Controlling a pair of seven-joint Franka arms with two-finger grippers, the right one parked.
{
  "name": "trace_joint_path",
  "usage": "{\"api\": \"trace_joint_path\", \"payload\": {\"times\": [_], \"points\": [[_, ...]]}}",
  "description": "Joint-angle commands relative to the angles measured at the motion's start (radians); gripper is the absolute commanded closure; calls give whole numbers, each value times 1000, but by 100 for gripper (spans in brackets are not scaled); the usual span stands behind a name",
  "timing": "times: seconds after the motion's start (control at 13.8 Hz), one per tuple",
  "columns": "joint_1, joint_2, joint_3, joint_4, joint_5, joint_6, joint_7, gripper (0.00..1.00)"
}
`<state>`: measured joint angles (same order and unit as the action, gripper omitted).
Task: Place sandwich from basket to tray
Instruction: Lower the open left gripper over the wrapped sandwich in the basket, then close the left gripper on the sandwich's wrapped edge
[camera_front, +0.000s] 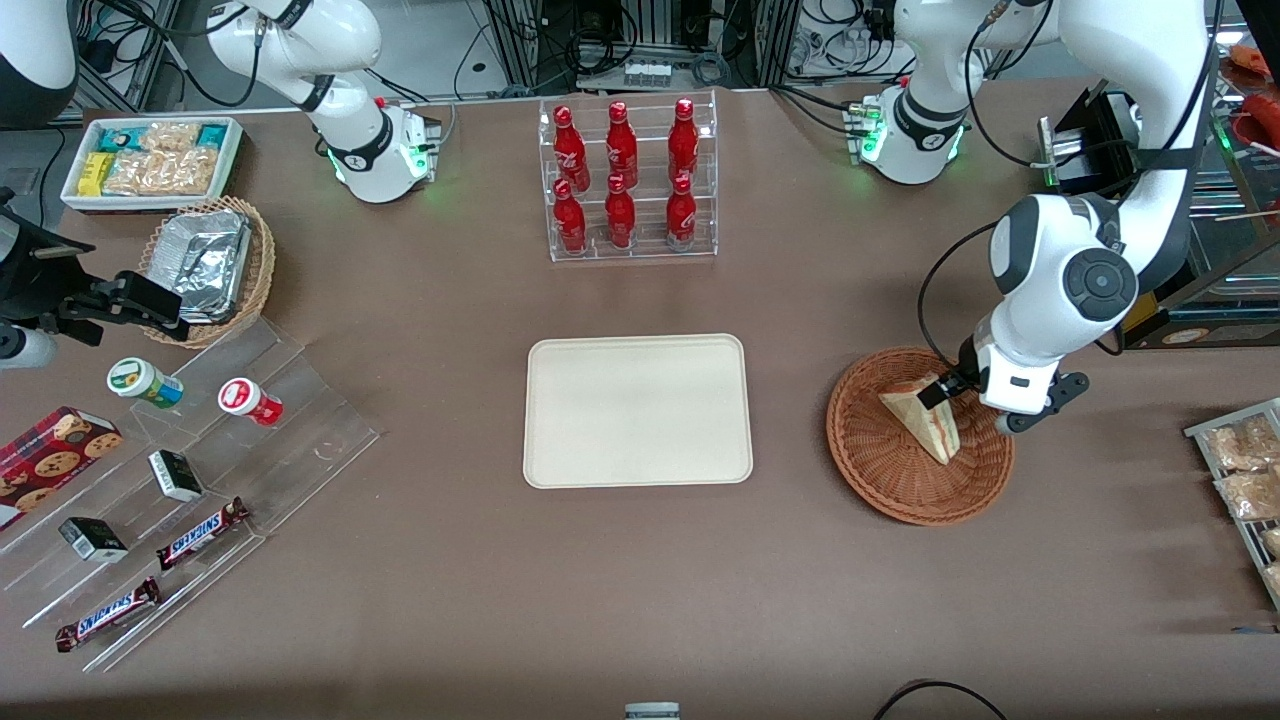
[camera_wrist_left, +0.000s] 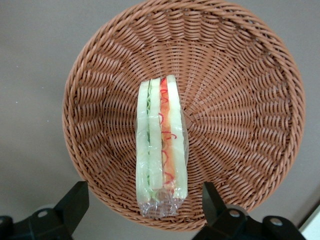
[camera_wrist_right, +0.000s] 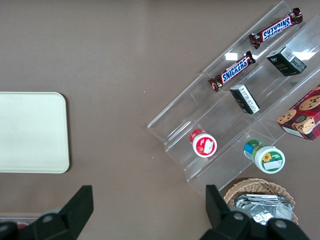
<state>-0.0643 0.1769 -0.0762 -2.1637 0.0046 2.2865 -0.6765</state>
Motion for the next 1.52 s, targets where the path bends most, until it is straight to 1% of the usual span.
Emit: {"api": "trace_joint_path", "payload": {"times": [0.0, 0.51, 0.58, 0.73, 0.8, 0.87, 0.94, 1.02, 1.23, 1.31, 1.45], "points": [[-8, 42, 1, 13, 5, 36, -31, 0], [-11, 96, -11, 5, 5, 108, -66, 0], [-11, 104, -11, 5, 6, 113, -66, 1], [-11, 111, -11, 1, 6, 117, -67, 10], [-11, 119, -11, -5, 6, 122, -67, 10], [-11, 119, -11, -16, 5, 132, -69, 14], [-11, 119, -11, -27, 5, 148, -84, 23], [-11, 119, -11, -28, 6, 152, -101, 38], [-11, 115, -11, -28, 8, 151, -110, 98], [-11, 113, -11, -28, 8, 149, -107, 100], [-11, 99, -11, -25, 9, 140, -100, 100]]}}
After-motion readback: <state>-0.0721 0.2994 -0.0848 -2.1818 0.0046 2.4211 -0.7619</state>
